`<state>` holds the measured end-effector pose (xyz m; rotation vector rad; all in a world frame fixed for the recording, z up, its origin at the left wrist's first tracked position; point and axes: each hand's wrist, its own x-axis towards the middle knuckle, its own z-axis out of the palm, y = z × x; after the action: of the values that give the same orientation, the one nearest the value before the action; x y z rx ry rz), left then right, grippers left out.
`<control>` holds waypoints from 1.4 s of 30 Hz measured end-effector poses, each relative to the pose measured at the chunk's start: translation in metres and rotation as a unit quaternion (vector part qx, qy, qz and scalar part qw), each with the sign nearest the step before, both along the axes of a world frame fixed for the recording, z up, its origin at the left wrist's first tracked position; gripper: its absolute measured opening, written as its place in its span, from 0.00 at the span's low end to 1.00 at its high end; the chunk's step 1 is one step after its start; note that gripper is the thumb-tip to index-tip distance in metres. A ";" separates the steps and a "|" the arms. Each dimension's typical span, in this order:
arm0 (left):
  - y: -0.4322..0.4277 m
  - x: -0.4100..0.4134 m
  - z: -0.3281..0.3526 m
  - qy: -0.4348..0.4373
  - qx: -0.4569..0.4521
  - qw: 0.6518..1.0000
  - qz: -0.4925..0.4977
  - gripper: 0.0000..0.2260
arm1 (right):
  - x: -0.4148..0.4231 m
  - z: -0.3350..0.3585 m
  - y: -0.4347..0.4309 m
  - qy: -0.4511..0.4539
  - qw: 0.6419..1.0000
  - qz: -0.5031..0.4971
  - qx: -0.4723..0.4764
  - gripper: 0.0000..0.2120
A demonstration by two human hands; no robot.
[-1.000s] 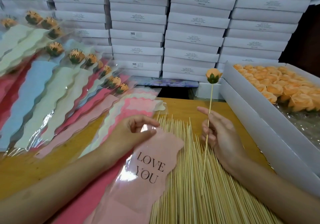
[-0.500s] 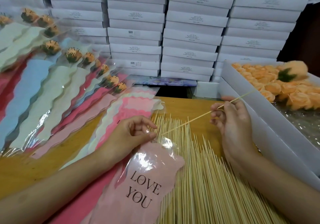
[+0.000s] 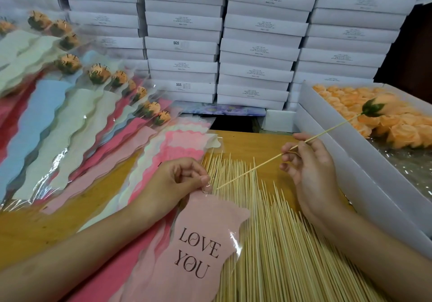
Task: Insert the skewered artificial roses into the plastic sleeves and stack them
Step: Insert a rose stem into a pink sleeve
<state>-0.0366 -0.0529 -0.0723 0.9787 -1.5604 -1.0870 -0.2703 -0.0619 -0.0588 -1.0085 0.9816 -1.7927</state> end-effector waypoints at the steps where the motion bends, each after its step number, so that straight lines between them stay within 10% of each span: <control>1: -0.001 0.000 -0.001 -0.005 -0.003 1.000 0.002 0.05 | 0.000 -0.001 0.000 0.001 1.000 0.007 0.005 0.11; 34: 0.003 0.001 0.003 0.049 0.004 0.999 -0.021 0.11 | 0.029 -0.012 0.022 0.186 0.937 0.270 0.120 0.07; 42: 0.006 0.009 0.002 0.050 0.173 0.975 -0.133 0.24 | 0.021 -0.013 0.013 0.121 0.968 0.192 0.111 0.07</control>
<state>-0.0274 -0.0469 -0.0703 0.9413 -1.4753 -1.6124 -0.2489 -0.0489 -0.0717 -1.1979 1.0264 -1.2349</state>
